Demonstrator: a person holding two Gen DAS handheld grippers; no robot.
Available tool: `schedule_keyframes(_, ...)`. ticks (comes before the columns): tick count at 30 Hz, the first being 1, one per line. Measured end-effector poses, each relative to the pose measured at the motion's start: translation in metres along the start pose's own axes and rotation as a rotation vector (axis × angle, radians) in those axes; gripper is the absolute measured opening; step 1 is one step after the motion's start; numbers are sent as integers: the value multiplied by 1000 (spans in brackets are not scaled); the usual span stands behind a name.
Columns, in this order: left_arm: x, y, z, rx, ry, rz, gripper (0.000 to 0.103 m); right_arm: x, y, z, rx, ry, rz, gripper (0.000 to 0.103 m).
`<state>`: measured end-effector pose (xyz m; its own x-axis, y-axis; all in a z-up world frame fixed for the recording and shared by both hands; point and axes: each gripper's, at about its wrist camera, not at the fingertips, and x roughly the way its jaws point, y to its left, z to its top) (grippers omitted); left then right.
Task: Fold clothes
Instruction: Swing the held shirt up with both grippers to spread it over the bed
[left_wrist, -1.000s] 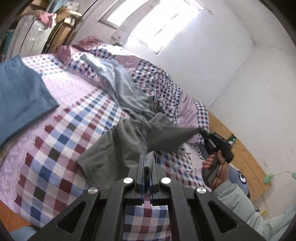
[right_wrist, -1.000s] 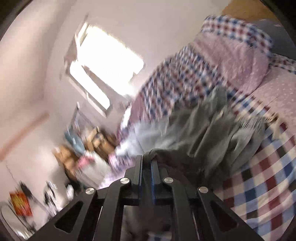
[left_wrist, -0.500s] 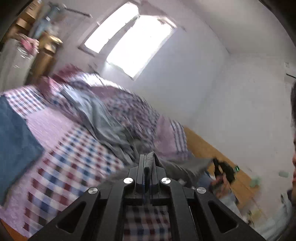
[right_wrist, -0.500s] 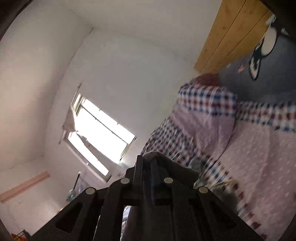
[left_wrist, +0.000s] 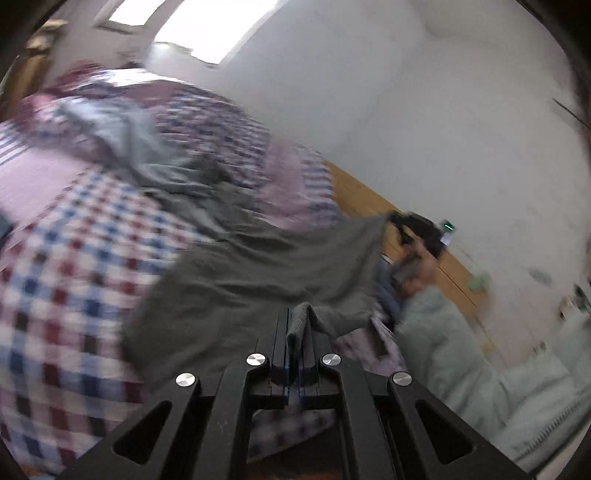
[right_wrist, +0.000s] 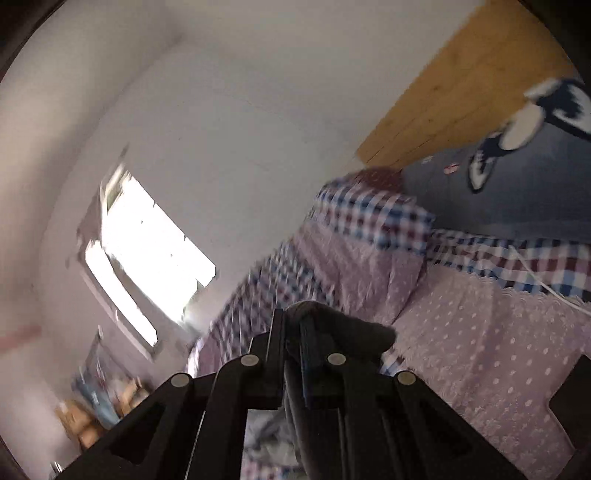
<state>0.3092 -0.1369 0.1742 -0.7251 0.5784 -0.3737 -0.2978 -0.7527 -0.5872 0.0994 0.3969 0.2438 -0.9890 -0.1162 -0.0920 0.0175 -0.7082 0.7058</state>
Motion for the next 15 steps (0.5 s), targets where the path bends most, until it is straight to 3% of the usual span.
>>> schedule_keyframes(6, -52, 103, 13, -313, -196, 218, 1, 50, 43, -57, -106, 172, 49, 7)
schedule_keyframes(8, -68, 128, 19, -372, -273, 300, 1, 69, 50, -78, -134, 237, 76, 8)
schedule_keyframes(12, -77, 182, 24, -494, -312, 518, 1, 116, 62, -126, -225, 437, 105, 10)
schedule_keyframes(15, -70, 204, 20, -574, -267, 615, 1, 143, 60, -167, -315, 605, 22, 15)
